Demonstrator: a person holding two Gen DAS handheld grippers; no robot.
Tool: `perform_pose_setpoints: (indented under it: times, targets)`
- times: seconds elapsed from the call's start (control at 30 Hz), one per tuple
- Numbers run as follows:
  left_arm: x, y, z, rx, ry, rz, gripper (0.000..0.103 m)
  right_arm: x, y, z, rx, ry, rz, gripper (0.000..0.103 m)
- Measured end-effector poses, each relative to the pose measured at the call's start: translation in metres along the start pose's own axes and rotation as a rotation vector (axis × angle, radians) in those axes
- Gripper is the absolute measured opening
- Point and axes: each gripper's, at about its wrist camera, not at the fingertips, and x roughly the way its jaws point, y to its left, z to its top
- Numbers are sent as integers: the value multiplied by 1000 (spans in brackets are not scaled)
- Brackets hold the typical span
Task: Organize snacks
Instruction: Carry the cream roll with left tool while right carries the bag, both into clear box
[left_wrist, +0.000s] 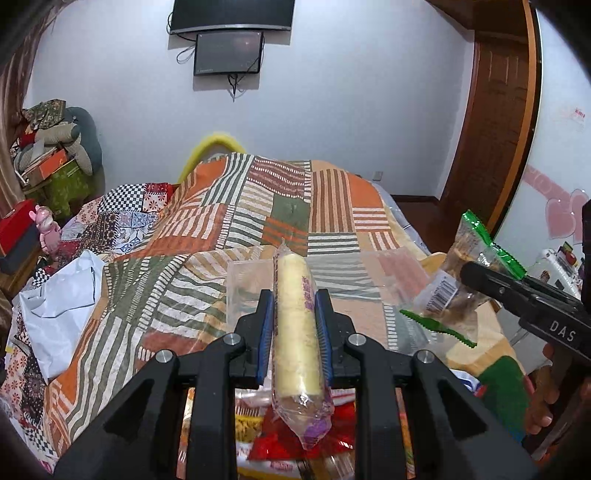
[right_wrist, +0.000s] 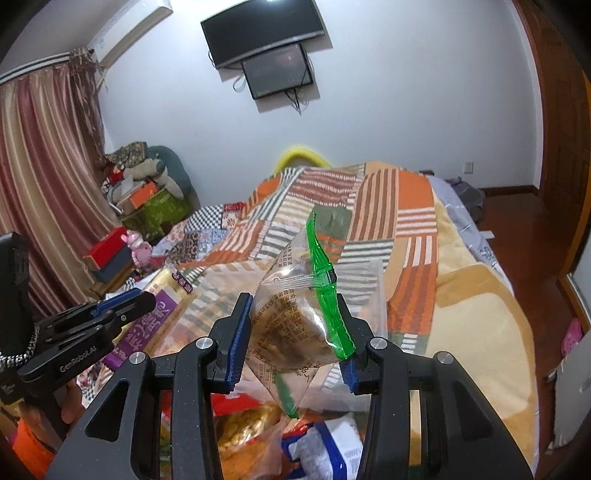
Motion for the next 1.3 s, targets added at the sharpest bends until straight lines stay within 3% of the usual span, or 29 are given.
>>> perform_pose_setpoints:
  times: [0.47,0.7,0.93,1.1,1.23,1.3]
  targets:
    - [59,10,-6,-8,133,-22,22,45,2,-2,-19,122,16,38]
    - [58,8,-9,4,126,-7,24,53,1,0,-24,151,-10,41]
    - [40,7,-10,11,116,-25,28,37,4,0,-50,119,-34,58]
    - [14,7,-11,16,78,-27,48,17,6,-1,-66,95,-37,60]
    - [-9,8,-15,19,56,-19,57,-4,3,-5,-65,83,-37,60]
    - [-23,10,-20,13,46,-16,69,-15,0,-9,-70,76,-47,60]
